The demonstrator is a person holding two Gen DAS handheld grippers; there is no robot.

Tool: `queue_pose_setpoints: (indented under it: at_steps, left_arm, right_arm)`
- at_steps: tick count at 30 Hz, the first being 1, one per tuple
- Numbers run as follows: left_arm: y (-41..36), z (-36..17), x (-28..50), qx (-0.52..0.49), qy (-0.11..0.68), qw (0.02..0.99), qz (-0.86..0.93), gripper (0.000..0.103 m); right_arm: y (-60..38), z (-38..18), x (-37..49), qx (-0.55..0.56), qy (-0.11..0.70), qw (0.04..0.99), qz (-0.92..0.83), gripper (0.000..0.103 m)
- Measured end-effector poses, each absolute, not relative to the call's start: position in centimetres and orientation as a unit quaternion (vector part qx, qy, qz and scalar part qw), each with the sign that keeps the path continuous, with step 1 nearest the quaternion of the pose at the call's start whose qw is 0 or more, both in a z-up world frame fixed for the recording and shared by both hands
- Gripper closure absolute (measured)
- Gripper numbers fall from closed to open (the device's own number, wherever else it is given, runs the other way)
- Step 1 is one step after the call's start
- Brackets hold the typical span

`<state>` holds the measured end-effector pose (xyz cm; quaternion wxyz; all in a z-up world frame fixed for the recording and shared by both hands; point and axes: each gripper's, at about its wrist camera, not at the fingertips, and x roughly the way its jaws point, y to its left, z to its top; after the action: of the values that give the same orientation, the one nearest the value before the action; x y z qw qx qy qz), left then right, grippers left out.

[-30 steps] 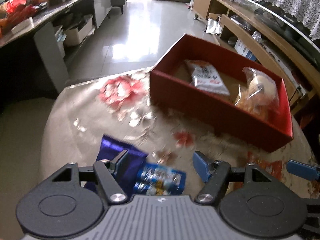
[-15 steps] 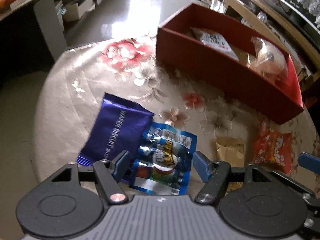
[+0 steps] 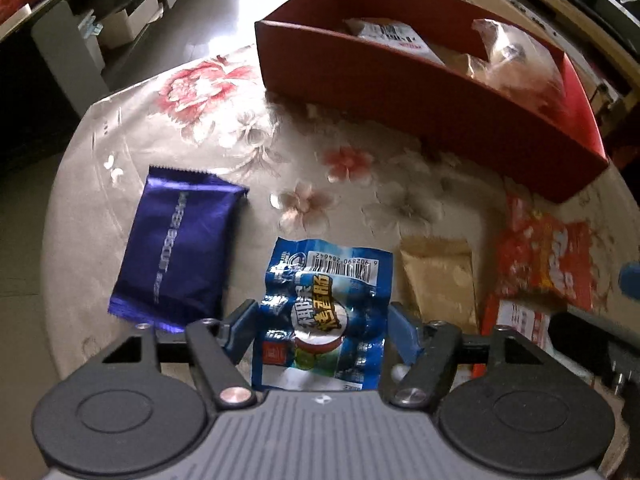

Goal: Organize snacks
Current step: 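Move the left tool to the blue sausage packet and grasp it, then grasp the white-silver snack packet with the right tool while the left holds the blue packet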

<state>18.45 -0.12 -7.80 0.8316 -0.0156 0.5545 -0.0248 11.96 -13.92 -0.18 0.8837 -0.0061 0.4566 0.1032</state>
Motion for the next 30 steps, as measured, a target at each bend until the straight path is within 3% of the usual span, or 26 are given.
queue_pose_setpoints:
  at_steps: [9,19,30]
  left_arm:
    - [0.9,-6.9,15.3,-0.037,0.559,0.828,-0.027,0.031]
    - [3.4,-6.3,12.2,-0.059,0.564,0.822,-0.039,0.031]
    - [4.8,-6.1,11.1,-0.073,0.567,0.819,-0.053,0.031]
  right_arm:
    - [-14.1,0.2,11.2,-0.016,0.456,0.882,0.12,0.023]
    - [-14.4,-2.3,9.7,-0.007,0.507,0.841,0.19,0.023]
    - [-11.1,-3.6,9.8,-0.067,0.511,0.814,0.27,0.027]
